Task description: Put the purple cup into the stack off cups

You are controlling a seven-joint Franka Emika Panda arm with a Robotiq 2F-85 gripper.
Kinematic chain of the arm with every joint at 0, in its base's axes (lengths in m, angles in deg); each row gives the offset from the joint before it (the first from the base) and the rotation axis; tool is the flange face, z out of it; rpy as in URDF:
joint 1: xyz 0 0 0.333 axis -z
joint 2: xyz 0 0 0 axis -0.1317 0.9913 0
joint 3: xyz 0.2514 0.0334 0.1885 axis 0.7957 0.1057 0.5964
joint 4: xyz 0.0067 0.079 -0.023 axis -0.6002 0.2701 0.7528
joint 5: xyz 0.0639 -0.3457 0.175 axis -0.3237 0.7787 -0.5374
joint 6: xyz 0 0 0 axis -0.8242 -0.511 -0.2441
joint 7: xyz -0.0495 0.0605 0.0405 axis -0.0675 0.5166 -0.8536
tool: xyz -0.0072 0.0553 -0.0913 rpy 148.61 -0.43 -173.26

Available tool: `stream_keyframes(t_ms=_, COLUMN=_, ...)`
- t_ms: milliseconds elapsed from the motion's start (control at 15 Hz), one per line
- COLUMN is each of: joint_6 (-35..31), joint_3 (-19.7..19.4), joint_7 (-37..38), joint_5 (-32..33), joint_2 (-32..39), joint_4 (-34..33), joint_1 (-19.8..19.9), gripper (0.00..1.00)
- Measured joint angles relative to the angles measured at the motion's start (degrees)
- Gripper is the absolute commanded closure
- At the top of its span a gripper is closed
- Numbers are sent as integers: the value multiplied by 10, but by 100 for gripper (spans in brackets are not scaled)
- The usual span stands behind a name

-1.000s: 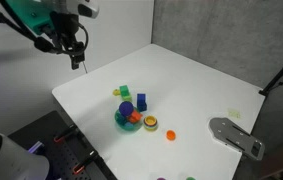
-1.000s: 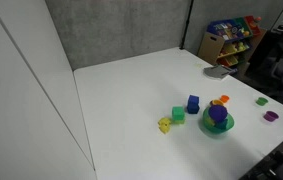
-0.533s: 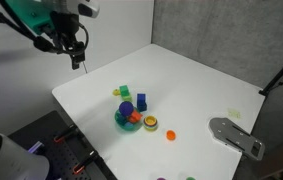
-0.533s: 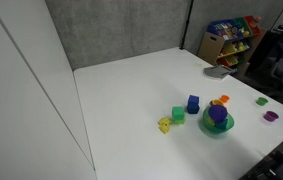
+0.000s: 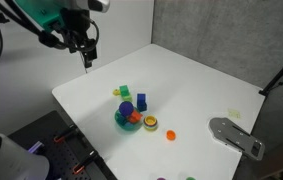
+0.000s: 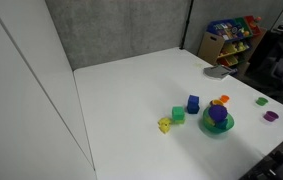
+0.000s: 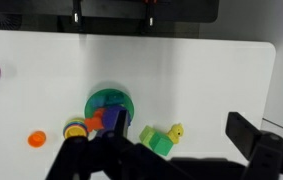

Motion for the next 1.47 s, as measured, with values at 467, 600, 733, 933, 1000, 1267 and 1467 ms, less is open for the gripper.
stream_keyframes(t_ms=467, joint_6=-91, joint_3=-18, joint_7=-6, joint_5=48, joint_2=69, joint_4=-1, joint_1=33, gripper=0)
stream_keyframes(t_ms=600, joint_6=-115, joint_3=-29, joint_7=-12, joint_5=64, joint_2=97, joint_4=-5, joint_1=44, gripper=0)
stream_keyframes(t_ms=733, joint_6=-137, joint_3=-41, joint_7=-20, joint_5=79, joint_2=128, joint_4=-13, joint_1=55, gripper=0)
stream_keyframes(t_ms=933, joint_6=-173, joint_3=-59, joint_7=-32, joint_5=109, joint_2=176, joint_4=-24, joint_1=75, gripper=0)
stream_keyframes(t_ms=1000, joint_6=-188, joint_3=-65, joint_7=-36, joint_5=122, joint_2=192, joint_4=-27, joint_1=83, gripper=0)
stream_keyframes(t_ms=1267, joint_6=-253, joint_3=-89, joint_7=-50, joint_5=168, joint_2=263, joint_4=-33, joint_1=111, gripper=0)
stream_keyframes(t_ms=1467, joint_6=-298, joint_3=-106, joint_7=-67, joint_5=179, joint_2=316, joint_4=-42, joint_1=129, gripper=0)
